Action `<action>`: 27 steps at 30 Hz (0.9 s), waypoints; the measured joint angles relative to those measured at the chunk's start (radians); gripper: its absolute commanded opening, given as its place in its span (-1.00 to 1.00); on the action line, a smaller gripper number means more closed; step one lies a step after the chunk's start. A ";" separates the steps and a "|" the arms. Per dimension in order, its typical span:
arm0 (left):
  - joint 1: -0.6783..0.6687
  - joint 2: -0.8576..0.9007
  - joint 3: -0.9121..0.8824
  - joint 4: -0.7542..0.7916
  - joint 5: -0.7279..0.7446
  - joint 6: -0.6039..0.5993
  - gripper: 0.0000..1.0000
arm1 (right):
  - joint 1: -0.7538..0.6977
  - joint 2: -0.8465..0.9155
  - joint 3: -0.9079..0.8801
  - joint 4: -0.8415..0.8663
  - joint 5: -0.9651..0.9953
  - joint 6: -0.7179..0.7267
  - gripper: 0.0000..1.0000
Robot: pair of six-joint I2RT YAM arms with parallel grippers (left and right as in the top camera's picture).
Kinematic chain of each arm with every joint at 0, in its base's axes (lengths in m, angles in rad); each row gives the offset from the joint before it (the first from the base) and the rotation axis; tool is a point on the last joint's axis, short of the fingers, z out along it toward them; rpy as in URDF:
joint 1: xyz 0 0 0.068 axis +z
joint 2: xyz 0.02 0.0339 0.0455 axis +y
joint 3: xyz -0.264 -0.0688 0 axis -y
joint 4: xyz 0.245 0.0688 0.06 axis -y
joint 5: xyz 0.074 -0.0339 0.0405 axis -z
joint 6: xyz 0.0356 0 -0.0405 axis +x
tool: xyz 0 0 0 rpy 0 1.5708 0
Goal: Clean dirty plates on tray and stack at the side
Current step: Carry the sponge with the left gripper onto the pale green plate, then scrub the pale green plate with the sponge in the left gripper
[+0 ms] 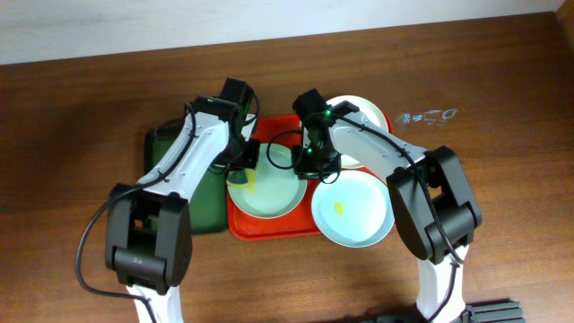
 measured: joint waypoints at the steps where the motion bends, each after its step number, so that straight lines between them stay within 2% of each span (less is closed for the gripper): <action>1: 0.000 0.008 0.000 0.006 0.006 0.000 -1.00 | 0.000 0.000 0.000 -0.001 0.004 0.000 -0.92; 20: -0.051 0.107 -0.002 0.103 0.003 -0.085 -1.00 | -0.001 0.000 -0.001 -0.004 0.023 0.002 -0.92; 27: -0.029 0.089 0.023 0.084 0.197 -0.093 -1.00 | -0.001 0.000 -0.001 -0.005 0.023 0.001 -0.92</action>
